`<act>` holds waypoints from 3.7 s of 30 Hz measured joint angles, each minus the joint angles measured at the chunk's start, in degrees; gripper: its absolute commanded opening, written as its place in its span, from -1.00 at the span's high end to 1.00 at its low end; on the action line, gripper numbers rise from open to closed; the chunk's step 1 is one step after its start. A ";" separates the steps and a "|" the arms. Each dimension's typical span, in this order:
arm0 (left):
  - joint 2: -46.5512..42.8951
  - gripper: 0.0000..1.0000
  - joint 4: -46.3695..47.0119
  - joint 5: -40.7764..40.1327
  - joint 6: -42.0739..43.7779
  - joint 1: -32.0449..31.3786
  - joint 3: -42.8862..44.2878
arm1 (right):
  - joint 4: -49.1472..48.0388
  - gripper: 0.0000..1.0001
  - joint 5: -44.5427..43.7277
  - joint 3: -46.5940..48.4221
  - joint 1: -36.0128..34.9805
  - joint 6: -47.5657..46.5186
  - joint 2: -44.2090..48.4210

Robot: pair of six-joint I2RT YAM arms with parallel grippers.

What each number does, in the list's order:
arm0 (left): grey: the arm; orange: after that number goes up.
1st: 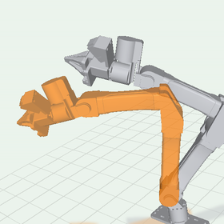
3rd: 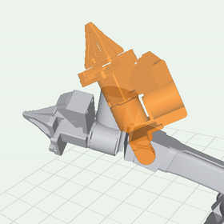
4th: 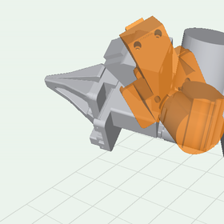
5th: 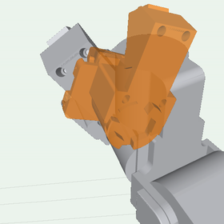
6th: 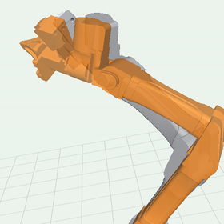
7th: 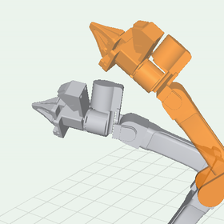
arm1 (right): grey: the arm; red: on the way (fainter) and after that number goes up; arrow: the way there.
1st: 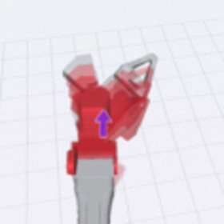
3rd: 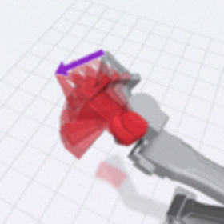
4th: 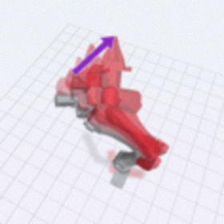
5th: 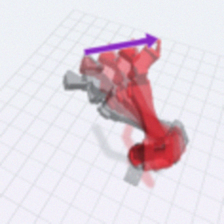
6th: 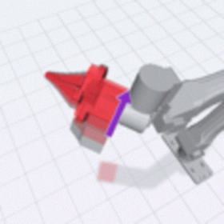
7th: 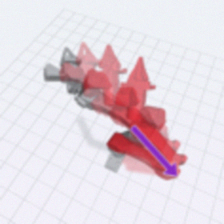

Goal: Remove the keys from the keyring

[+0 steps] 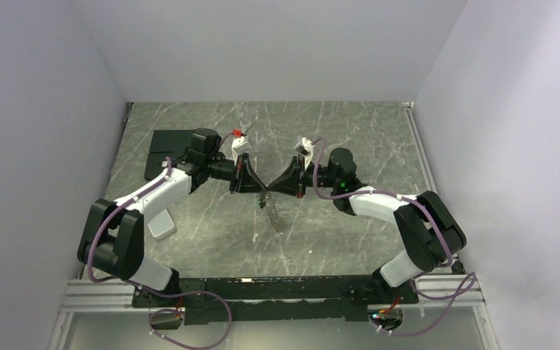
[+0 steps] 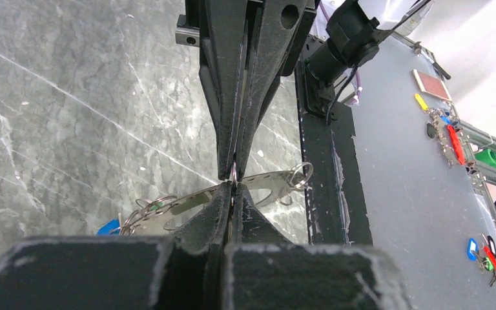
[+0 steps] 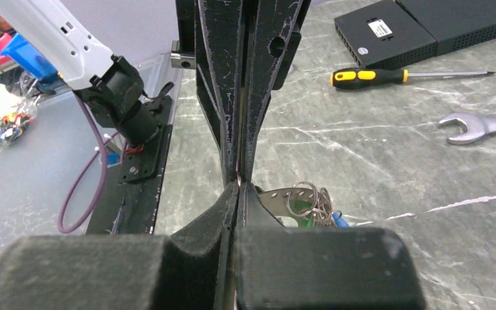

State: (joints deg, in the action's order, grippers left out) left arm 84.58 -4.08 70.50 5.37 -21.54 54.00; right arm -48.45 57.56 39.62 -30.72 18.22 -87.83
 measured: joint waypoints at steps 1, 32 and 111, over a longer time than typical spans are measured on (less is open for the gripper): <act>0.00 1.00 -0.24 -0.09 0.11 -0.04 0.00 | 0.35 0.75 0.07 0.00 0.00 -0.22 0.00; 0.02 1.00 -13.42 -6.64 8.72 -2.80 2.03 | 70.16 0.30 -6.54 24.44 -6.58 -53.51 2.23; 0.76 0.78 -7.48 -7.82 8.85 -1.51 3.37 | 23.02 1.00 -0.46 9.03 1.44 -7.65 0.61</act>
State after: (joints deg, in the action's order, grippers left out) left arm 85.34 -11.55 62.67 14.22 -23.05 57.36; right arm -25.43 57.10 48.64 -29.28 10.57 -87.22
